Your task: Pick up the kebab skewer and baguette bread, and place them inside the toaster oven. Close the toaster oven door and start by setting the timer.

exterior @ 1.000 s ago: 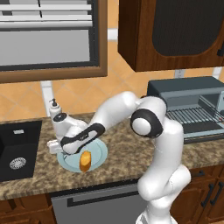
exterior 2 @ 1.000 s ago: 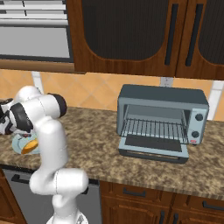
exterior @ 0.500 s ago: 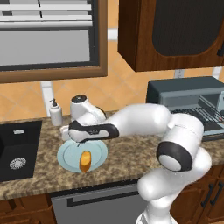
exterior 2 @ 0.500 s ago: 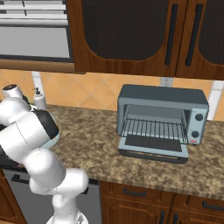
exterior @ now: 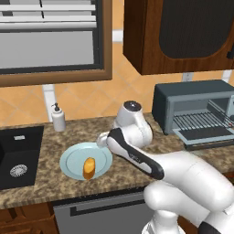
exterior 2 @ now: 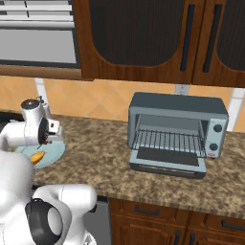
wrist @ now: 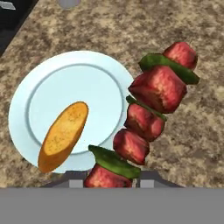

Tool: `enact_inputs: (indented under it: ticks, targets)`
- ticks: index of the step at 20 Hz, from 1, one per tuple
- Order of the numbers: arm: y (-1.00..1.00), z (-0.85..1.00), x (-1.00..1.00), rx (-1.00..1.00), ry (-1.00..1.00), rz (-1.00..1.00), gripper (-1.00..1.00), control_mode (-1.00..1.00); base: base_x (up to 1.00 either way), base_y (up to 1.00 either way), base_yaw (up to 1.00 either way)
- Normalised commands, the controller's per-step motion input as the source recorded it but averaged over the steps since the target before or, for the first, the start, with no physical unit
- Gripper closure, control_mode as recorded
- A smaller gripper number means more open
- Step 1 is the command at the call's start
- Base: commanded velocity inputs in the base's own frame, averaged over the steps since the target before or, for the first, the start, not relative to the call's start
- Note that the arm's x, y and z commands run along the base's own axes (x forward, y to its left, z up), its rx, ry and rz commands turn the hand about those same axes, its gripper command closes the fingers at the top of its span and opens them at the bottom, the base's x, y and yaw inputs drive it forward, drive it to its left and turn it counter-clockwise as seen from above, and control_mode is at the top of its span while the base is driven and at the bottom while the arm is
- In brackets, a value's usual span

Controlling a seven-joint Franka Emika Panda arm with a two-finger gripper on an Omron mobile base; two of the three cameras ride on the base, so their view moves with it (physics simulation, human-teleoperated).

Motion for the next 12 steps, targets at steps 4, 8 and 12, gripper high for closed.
enact_inputs:
  ticks: [4, 8, 12]
  targets:
    - [-1.0, 0.5, 0.0, -0.09, 0.0, 0.0, 1.0, -1.0, 0.0, 0.0, 0.0]
    - [-1.0, 0.26, 0.0, -0.13, 0.08, 0.0, 1.0, -1.0, 0.0, 0.0, 0.0]
    - [-1.0, 0.2, 0.0, -0.14, 0.19, 0.0, 1.0, -1.0, 0.0, 0.0, 0.0]
